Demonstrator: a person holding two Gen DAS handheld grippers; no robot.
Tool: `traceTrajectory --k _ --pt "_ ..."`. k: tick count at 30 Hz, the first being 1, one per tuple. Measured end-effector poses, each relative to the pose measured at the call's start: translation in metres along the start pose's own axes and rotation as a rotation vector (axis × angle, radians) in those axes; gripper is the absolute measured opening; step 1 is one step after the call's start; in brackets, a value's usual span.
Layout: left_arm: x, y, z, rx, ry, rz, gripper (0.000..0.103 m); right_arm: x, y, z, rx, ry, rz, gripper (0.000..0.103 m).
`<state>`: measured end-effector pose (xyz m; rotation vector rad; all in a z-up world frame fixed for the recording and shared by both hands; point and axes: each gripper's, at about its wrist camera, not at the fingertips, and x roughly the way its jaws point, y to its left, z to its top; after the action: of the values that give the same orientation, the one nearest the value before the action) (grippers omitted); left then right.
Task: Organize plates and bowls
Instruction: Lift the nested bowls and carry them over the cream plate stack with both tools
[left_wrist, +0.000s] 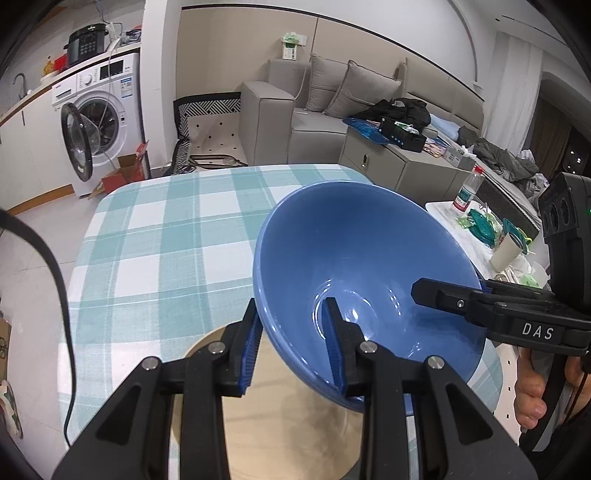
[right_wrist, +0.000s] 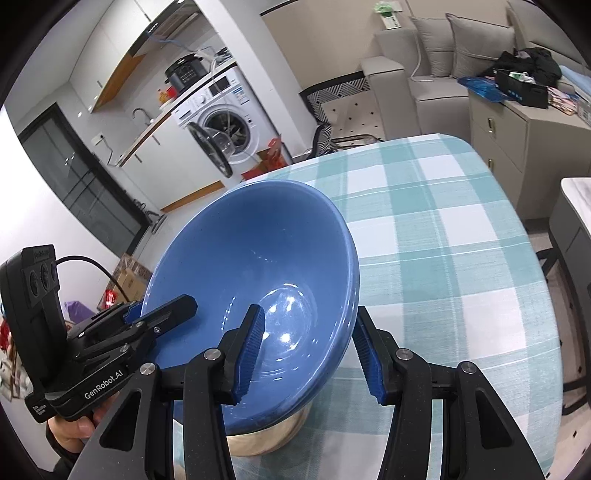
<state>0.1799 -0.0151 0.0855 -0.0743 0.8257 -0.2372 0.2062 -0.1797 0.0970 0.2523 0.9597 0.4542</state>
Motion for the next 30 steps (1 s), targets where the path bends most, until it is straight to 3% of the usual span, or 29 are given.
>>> traceTrajectory --k 16,30 --pt "-0.033 0.036 -0.037 -0.064 -0.012 0.067 0.031 0.016 0.052 -0.025 -0.074 0.065 0.060 0.050" --pt "-0.032 0.054 -0.061 -0.097 0.013 0.086 0.031 0.045 0.063 -0.045 -0.093 0.135 0.070 0.050"
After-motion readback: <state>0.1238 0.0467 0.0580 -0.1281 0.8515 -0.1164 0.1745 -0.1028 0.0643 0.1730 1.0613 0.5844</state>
